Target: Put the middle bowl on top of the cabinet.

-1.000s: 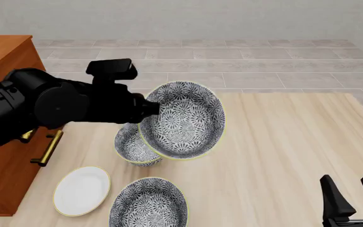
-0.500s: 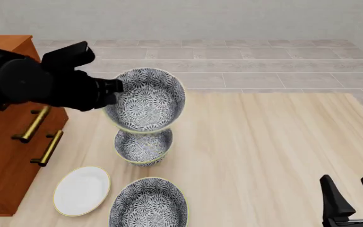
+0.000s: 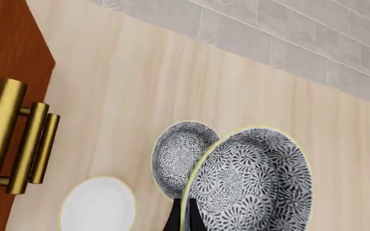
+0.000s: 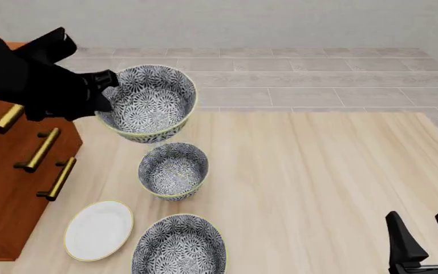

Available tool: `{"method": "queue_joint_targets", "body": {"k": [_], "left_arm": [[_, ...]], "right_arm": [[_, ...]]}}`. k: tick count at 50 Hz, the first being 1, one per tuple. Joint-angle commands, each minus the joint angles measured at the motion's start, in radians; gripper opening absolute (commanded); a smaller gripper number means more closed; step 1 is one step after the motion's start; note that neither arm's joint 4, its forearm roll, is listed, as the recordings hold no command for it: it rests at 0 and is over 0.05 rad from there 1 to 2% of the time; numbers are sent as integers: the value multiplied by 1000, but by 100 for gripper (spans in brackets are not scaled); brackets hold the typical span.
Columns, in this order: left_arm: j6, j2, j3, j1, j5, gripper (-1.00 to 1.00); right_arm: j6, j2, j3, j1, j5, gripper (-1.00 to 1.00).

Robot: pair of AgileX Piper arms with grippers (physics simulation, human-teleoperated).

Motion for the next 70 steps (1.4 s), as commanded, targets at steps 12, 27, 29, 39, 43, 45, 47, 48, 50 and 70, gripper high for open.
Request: {"method": "queue_joint_targets", "body": {"k": [12,27,29,39,43,45,47,48,50,70], "left_arm": [[-46,7,-196,48,169,-100],[-30,-14,-372,124,289,-100],[-27,-17,-373,144,289,-100],[-48,-23,-375,221,290,-100],[-62,-23,-382,245,290,-100],[-71,-25,-382,264,290,-100],[-85,-24,-378,271,290,-100],[-85,-24,-375,283,290,-100],[-96,-24,-375,283,290,-100],[-112,-11,-424,426,290,-100]], "right_arm": [[-2,6,-1,0,-6,100],[-5,3,0,-2,-2,100],[-6,4,0,-1,-3,100],[-7,8,0,0,-6,100],[-6,6,0,0,-3,100],[-6,7,0,0,-3,100],[-6,5,0,0,-2,100],[-6,5,0,0,-2,100],[-6,6,0,0,-2,100],[-2,11,0,-1,-6,100]]}}
